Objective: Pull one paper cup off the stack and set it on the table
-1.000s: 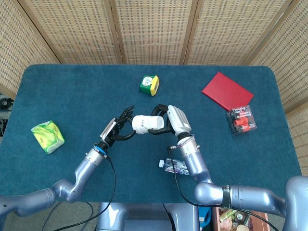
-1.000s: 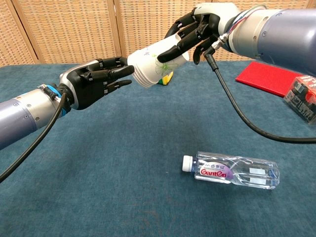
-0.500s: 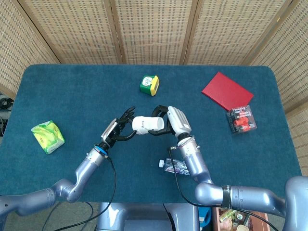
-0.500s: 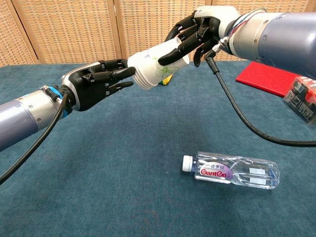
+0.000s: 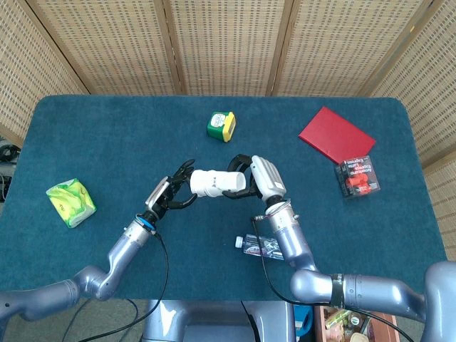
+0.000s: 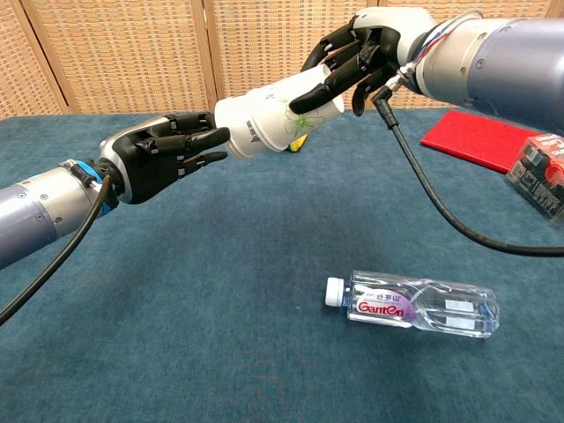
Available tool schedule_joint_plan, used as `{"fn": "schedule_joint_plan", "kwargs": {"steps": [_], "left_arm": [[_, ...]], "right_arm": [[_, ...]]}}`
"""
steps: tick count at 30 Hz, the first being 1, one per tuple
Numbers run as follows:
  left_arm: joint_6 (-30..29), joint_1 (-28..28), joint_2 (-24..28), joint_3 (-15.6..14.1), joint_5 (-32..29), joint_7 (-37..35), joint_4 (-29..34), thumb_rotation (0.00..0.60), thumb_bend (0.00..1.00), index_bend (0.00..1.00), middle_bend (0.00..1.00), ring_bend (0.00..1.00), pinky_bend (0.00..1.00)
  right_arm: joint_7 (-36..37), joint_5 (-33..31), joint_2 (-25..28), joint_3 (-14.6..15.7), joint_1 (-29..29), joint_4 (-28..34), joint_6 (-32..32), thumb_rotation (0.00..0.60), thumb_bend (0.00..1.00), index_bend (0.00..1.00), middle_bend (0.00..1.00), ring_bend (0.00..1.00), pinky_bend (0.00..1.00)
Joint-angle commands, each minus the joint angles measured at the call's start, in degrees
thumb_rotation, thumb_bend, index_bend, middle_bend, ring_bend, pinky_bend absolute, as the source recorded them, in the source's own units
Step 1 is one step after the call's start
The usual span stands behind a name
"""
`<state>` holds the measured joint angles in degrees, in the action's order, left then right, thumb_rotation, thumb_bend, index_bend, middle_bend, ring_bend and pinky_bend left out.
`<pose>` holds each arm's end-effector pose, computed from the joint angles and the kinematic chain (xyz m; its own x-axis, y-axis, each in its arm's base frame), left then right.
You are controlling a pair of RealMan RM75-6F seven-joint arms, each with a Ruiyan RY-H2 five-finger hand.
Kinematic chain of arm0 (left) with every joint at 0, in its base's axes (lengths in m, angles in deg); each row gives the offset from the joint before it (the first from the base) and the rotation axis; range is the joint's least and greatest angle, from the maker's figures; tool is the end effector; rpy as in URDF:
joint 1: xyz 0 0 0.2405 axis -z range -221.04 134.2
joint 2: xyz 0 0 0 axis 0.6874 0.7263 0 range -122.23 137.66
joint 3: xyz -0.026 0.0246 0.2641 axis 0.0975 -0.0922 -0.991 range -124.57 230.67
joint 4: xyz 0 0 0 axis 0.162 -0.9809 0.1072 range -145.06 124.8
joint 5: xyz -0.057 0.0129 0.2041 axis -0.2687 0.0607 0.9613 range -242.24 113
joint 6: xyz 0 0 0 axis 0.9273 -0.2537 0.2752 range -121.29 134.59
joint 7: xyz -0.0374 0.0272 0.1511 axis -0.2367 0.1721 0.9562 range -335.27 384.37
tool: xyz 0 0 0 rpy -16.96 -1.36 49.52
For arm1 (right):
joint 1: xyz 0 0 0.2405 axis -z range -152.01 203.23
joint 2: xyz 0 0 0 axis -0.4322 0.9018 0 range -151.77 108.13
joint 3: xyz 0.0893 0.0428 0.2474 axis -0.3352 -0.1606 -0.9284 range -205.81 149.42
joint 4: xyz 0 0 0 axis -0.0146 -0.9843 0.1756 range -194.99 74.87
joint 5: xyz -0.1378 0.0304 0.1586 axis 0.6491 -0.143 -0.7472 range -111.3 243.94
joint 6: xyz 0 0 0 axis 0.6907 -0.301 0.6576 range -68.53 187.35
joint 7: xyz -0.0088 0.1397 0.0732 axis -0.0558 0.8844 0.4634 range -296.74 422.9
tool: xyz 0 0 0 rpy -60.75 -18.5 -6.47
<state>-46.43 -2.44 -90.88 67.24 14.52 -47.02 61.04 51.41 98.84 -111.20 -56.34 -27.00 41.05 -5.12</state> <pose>-0.1379 0.3710 -0.0588 -0.7669 0.4971 0.4060 0.5267 0.1260 0.8407 -0.0367 -0.3909 0.0173 -0.2736 -0.2973 0.9147 -0.9504 -0.0628 -0.3047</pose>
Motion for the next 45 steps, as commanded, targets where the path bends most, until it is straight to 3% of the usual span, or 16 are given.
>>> {"fn": "schedule_joint_plan", "kwargs": {"steps": [1,11,24,31,45], "left_arm": [[-0.23,-0.33,0.44,-0.26,0.12,0.08,0.06,0.600,0.38,0.67,0.00,0.00,0.00],[-1.38,-2.19,4.11,-0.16,-1.08,3.30,2.26,0.600,0.38,0.68,0.00,0.00,0.00],[-3.36,-4.22,8.68,0.49,-3.44,13.91,8.58,0.600,0.38,0.70,0.00,0.00,0.00],[-8.28,-6.57,12.27,0.30,-4.80,29.02,12.54,0.600,0.39,0.70,0.00,0.00,0.00],[-15.74,-11.56,24.78,-1.56,-4.96,55.11,21.93,0.600,0.39,0.67,0.00,0.00,0.00]], "right_arm": [[0.06,0.03,0.29,-0.12,0.17,-0.10,-0.10,0.600,0.17,0.74,0.62,0.48,0.71],[0.51,0.46,2.11,0.23,1.71,0.22,-0.50,0.600,0.17,0.74,0.62,0.48,0.71],[0.87,2.13,5.00,2.12,5.14,2.75,-2.30,0.600,0.17,0.75,0.62,0.48,0.71],[-2.28,5.28,6.86,5.63,7.10,2.62,-4.44,0.600,0.17,0.75,0.62,0.48,0.71],[-11.14,10.03,8.42,12.23,10.03,-0.25,-8.81,0.600,0.17,0.75,0.62,0.48,0.71]]}}
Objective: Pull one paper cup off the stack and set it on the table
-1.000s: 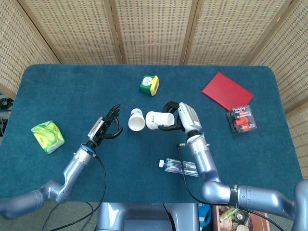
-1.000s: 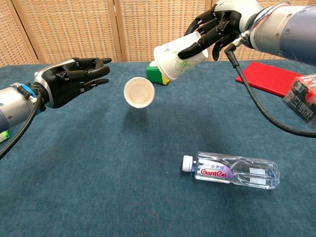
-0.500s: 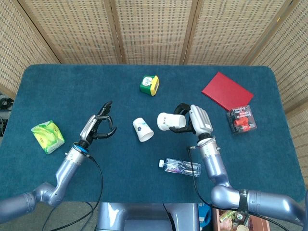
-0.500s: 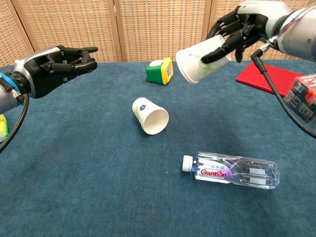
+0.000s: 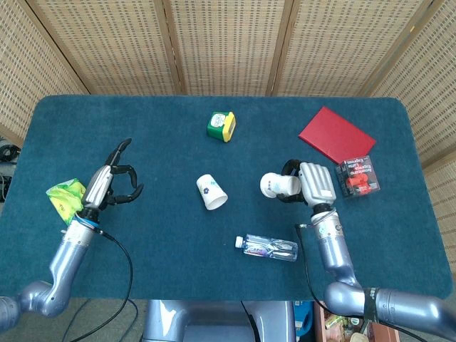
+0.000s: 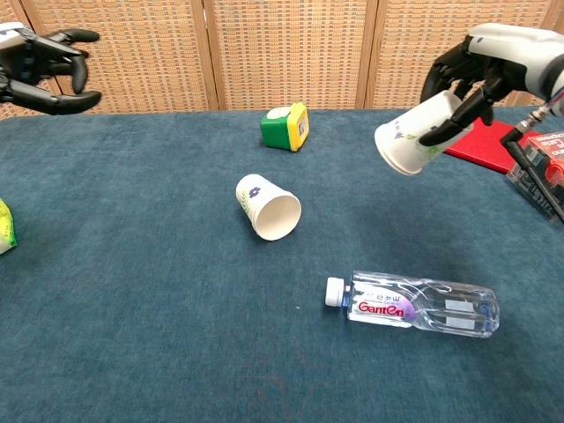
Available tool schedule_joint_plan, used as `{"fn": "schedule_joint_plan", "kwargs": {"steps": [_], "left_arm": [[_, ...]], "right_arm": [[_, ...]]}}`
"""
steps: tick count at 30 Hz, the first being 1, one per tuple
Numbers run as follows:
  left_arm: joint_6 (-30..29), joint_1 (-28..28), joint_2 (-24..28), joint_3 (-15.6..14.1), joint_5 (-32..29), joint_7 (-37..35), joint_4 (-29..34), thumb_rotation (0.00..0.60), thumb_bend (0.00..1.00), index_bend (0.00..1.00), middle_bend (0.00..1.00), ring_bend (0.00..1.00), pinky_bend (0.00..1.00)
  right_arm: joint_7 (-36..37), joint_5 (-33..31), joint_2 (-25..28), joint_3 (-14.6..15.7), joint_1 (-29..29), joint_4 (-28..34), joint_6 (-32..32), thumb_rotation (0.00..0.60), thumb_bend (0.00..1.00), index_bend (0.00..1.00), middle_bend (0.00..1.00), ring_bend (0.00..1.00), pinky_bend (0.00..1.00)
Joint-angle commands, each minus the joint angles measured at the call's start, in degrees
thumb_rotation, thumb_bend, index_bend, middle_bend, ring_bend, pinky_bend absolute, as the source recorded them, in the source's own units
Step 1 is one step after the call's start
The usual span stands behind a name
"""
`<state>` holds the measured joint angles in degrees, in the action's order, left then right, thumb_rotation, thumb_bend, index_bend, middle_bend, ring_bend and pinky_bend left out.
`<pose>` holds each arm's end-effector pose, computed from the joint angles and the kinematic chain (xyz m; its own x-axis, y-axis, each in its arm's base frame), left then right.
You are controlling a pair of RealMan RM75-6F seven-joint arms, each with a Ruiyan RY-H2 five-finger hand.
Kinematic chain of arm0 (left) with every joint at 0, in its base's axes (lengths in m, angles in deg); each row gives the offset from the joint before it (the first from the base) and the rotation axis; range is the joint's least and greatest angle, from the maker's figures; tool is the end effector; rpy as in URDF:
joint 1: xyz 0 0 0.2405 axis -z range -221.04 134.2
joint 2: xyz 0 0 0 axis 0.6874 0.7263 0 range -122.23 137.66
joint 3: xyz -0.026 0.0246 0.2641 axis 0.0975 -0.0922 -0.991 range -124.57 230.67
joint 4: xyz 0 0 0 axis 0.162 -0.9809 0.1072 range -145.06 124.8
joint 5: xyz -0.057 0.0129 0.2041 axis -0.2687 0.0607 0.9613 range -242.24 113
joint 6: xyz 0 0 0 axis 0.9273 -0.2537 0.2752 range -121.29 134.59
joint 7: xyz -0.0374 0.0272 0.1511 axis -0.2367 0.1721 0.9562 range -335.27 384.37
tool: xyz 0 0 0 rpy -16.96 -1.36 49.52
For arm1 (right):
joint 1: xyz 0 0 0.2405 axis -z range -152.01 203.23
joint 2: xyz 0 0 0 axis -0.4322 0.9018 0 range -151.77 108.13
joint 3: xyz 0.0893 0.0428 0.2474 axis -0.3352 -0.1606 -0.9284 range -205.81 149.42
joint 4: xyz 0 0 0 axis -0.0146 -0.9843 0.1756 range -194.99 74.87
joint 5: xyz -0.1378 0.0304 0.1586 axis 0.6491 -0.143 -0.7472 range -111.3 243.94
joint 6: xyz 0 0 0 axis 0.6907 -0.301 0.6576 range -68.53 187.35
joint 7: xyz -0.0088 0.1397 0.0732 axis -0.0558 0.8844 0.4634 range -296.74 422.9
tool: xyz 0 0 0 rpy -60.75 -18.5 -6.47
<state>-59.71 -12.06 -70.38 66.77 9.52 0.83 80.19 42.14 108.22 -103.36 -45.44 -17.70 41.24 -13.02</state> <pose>-0.1914 0.3517 0.0734 -0.2380 0.1895 0.9526 0.9370 -0.2135 0.2765 -0.1372 -0.3741 0.0563 0.1178 -0.1271 0.9849 -0.9928 -0.0381 0.1139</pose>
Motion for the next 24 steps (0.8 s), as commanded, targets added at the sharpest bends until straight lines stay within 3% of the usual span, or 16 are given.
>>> {"fn": "schedule_joint_plan", "kwargs": {"steps": [1,11,24], "left_arm": [[-2.63,-2.31,5.23,-1.39,-0.25,9.09,3.83,0.600,0.39,0.65,0.00,0.00,0.00],[-6.62,-5.99,10.14,-4.09,-1.50,24.01,9.38,0.600,0.39,0.47,0.00,0.00,0.00],[-10.55,-9.31,10.81,-5.62,-2.38,33.21,10.85,0.600,0.39,0.45,0.00,0.00,0.00]], "right_arm": [[-2.42,0.84,0.69,1.66,0.93,-0.45,-1.10,0.600,0.17,0.75,0.62,0.48,0.71],[-9.95,2.97,0.87,5.43,2.47,-3.24,-2.83,0.600,0.17,0.75,0.61,0.48,0.71],[-16.96,-0.56,1.82,8.24,4.04,-4.36,-0.58,0.600,0.17,0.75,0.60,0.48,0.71]]}}
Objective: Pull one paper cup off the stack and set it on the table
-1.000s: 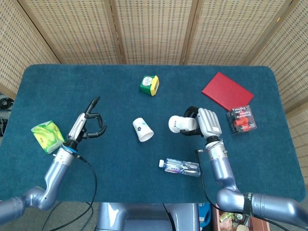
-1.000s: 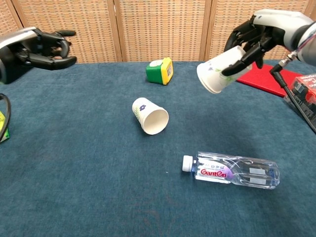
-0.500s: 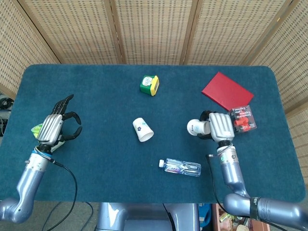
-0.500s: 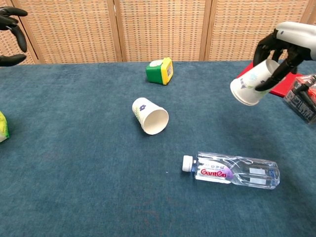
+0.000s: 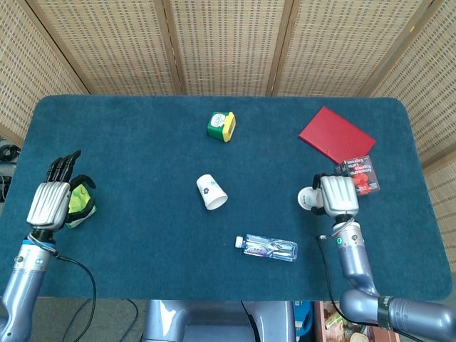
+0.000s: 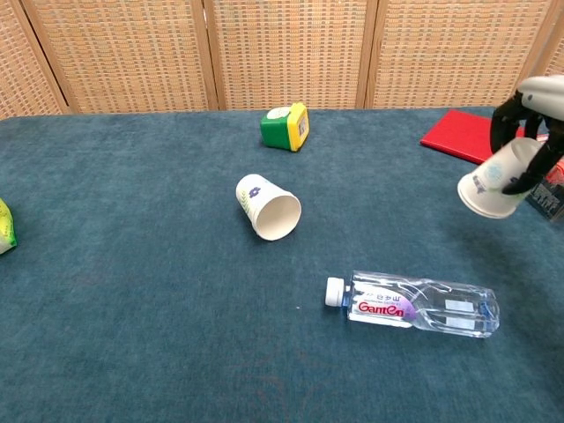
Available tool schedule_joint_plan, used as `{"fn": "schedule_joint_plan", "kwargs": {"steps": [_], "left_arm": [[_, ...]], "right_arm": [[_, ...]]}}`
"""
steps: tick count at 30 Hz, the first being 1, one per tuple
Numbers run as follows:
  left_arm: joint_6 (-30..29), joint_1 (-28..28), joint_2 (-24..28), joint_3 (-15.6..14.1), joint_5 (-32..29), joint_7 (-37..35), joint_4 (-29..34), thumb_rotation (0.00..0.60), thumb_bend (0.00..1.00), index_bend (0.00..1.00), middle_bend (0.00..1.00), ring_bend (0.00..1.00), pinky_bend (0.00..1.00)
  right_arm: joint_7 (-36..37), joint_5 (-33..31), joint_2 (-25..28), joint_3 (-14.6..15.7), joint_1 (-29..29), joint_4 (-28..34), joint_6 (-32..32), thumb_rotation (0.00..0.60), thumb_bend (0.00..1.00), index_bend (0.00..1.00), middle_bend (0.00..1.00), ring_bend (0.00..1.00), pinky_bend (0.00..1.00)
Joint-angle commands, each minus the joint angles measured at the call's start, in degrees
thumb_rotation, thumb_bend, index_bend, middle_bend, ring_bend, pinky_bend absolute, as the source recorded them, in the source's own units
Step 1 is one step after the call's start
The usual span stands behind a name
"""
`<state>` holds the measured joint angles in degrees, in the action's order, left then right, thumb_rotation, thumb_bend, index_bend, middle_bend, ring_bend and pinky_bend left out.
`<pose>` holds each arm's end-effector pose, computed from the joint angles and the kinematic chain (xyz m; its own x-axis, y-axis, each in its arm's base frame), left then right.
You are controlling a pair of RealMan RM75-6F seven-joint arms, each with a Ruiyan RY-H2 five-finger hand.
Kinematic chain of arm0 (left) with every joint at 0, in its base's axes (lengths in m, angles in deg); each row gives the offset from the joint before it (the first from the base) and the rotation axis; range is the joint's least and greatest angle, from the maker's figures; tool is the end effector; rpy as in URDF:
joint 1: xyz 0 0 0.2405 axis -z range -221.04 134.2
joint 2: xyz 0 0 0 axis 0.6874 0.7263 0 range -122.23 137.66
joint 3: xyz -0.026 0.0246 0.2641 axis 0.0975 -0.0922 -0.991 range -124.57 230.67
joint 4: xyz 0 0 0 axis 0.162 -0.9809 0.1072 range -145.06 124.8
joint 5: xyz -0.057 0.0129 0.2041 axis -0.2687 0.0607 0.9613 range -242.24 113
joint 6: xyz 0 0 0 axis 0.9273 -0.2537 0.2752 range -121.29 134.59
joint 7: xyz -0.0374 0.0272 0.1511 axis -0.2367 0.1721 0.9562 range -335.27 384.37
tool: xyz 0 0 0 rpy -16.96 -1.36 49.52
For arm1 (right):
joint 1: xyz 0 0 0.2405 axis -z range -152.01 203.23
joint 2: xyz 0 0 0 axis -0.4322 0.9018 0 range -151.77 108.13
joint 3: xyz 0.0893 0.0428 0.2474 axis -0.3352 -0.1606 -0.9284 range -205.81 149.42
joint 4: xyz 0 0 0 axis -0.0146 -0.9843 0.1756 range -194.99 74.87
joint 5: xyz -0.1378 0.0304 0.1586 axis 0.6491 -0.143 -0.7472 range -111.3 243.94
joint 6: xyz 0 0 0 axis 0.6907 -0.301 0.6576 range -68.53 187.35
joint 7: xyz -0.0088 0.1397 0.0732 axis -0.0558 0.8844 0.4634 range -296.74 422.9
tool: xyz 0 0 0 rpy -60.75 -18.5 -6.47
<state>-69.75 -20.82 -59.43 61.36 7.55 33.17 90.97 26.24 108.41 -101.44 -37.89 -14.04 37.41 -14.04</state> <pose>-0.2380 0.2955 0.1313 0.3042 0.0099 0.9526 0.9470 -0.1119 -0.3012 -0.2026 -0.3567 0.0578 0.5122 -0.1677 0.8423 -0.8532 0.0125 0.5214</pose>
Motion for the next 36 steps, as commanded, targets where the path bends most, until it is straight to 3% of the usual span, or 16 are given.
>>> {"fn": "schedule_joint_plan", "kwargs": {"steps": [1,9,17,24,32,36], "left_arm": [[-0.72,-0.77,-0.25,-0.23,-0.44,0.84,0.15,0.600,0.39,0.45,0.00,0.00,0.00],[-2.50,-2.64,-0.72,-0.72,0.63,0.32,1.04,0.600,0.39,0.44,0.00,0.00,0.00],[-3.48,-4.02,-1.13,-1.30,1.82,0.36,1.25,0.600,0.39,0.42,0.00,0.00,0.00],[-4.56,-5.06,-0.88,-1.49,2.91,0.88,2.08,0.600,0.39,0.39,0.00,0.00,0.00],[-5.30,-6.00,-0.44,-1.75,3.87,1.61,2.54,0.600,0.39,0.34,0.00,0.00,0.00],[-5.33,-6.73,0.72,-2.71,4.90,2.33,2.68,0.600,0.39,0.24,0.00,0.00,0.00]], "right_arm": [[-1.31,-0.90,-0.25,0.85,0.49,-0.75,0.54,0.600,0.17,0.75,0.60,0.48,0.71],[-3.22,-1.77,-1.18,1.78,1.18,-1.63,1.58,0.600,0.17,0.75,0.54,0.47,0.70],[-5.06,-3.93,0.09,2.60,1.52,-0.20,3.59,0.600,0.17,0.56,0.28,0.18,0.46],[-3.98,-2.20,1.23,2.80,2.65,0.84,2.77,0.600,0.17,0.41,0.12,0.02,0.34],[-3.49,0.15,3.12,3.03,3.91,2.92,1.02,0.600,0.17,0.36,0.02,0.00,0.25],[-3.47,5.80,4.47,4.31,5.42,5.44,-2.64,0.600,0.17,0.33,0.00,0.00,0.22]]}}
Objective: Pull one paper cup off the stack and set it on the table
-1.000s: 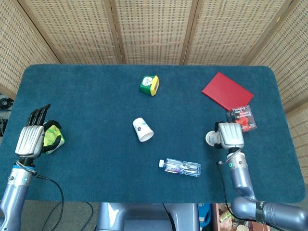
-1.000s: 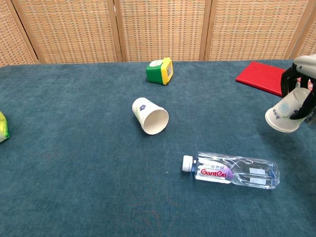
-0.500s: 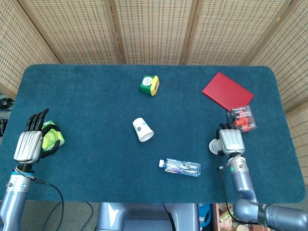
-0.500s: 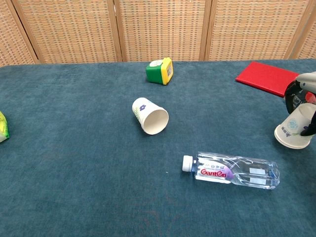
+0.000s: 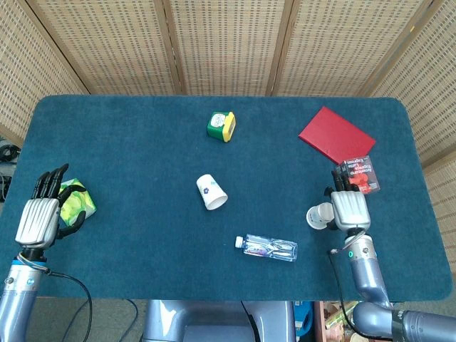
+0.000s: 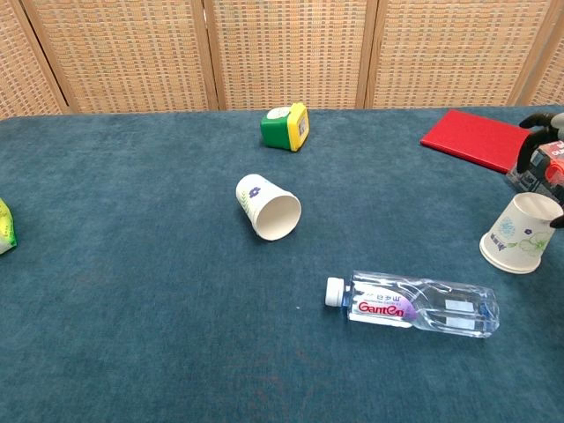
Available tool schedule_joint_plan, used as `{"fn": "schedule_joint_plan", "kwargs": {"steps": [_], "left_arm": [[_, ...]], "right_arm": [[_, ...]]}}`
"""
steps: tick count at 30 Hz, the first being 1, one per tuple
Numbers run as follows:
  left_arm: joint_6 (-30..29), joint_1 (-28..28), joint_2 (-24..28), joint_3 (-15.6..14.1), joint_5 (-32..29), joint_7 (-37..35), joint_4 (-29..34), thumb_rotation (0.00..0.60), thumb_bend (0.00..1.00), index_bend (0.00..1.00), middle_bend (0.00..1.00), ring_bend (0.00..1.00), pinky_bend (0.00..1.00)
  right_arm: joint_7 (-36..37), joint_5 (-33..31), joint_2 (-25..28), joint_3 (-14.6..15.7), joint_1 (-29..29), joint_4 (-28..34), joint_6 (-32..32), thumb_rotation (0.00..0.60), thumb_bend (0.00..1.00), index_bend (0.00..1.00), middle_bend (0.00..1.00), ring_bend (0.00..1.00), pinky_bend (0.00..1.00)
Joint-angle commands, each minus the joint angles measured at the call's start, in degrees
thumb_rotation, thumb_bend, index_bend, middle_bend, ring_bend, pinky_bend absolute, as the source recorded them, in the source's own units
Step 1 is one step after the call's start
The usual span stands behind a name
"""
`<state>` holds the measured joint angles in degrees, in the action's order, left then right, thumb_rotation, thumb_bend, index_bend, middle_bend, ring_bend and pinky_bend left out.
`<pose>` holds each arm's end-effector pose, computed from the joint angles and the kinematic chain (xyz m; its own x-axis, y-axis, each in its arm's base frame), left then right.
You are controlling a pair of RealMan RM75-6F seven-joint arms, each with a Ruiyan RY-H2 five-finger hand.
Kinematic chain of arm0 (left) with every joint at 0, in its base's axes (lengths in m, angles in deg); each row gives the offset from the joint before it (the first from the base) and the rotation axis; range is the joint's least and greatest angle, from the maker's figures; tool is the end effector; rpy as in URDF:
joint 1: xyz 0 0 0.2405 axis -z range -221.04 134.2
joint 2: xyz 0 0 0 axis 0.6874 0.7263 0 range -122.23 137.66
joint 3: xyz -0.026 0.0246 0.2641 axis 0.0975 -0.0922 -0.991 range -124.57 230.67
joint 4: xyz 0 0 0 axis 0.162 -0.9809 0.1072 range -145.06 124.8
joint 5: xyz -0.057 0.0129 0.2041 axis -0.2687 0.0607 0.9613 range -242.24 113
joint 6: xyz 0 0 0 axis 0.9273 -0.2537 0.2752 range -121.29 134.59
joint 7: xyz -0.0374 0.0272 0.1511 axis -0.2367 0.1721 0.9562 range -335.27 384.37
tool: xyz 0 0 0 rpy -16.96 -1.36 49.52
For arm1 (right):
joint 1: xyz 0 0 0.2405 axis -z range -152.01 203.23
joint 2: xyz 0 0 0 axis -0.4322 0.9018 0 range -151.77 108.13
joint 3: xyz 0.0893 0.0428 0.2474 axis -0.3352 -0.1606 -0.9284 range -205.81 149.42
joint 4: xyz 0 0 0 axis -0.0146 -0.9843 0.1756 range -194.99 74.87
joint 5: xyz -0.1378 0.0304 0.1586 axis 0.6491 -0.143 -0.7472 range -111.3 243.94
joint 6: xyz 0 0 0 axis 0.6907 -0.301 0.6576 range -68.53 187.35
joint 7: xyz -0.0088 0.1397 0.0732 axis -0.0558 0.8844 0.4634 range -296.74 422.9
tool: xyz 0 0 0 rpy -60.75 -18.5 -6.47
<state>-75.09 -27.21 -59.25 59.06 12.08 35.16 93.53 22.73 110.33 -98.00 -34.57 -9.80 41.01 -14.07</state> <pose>-0.2508 0.2564 0.1346 0.3176 -0.0130 0.9481 0.9454 -0.0728 -0.3176 -0.2289 -0.3282 0.0654 0.5853 -0.2299 0.7776 -0.7973 0.0113 0.6035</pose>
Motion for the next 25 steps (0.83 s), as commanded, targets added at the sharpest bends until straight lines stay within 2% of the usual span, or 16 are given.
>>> {"fn": "schedule_joint_plan", "kwargs": {"steps": [1,6,8,12,19,25], "left_arm": [[0.14,-0.51,0.87,-0.64,0.44,0.52,0.17,0.600,0.39,0.20,0.00,0.00,0.00],[0.20,-1.53,2.04,-1.87,0.88,2.07,0.12,0.600,0.38,0.08,0.00,0.00,0.00],[0.04,-2.00,2.32,-2.29,0.95,2.77,0.11,0.600,0.34,0.03,0.00,0.00,0.00],[-0.85,-3.26,2.91,-3.11,1.32,3.60,0.05,0.600,0.30,0.00,0.00,0.00,0.00],[-2.15,-5.37,3.59,-4.45,2.05,3.91,-0.90,0.600,0.25,0.00,0.00,0.00,0.00],[-3.66,-7.02,3.63,-5.31,3.32,4.56,-1.70,0.600,0.21,0.00,0.00,0.00,0.00]], "right_arm": [[0.03,5.59,1.30,1.46,1.62,2.41,-3.60,0.600,0.17,0.32,0.00,0.00,0.21],[2.26,17.07,1.92,4.74,4.94,3.98,-9.24,0.600,0.16,0.27,0.00,0.00,0.16],[4.03,21.47,2.03,6.06,6.51,3.78,-11.19,0.600,0.14,0.23,0.00,0.00,0.14],[8.14,28.89,2.09,8.34,9.91,1.87,-15.02,0.600,0.13,0.18,0.00,0.00,0.11],[14.06,34.07,2.77,10.72,14.36,-2.46,-16.83,0.600,0.10,0.13,0.00,0.00,0.05],[19.06,36.56,2.35,11.35,17.78,-6.27,-17.96,0.600,0.09,0.12,0.00,0.00,0.04]]}}
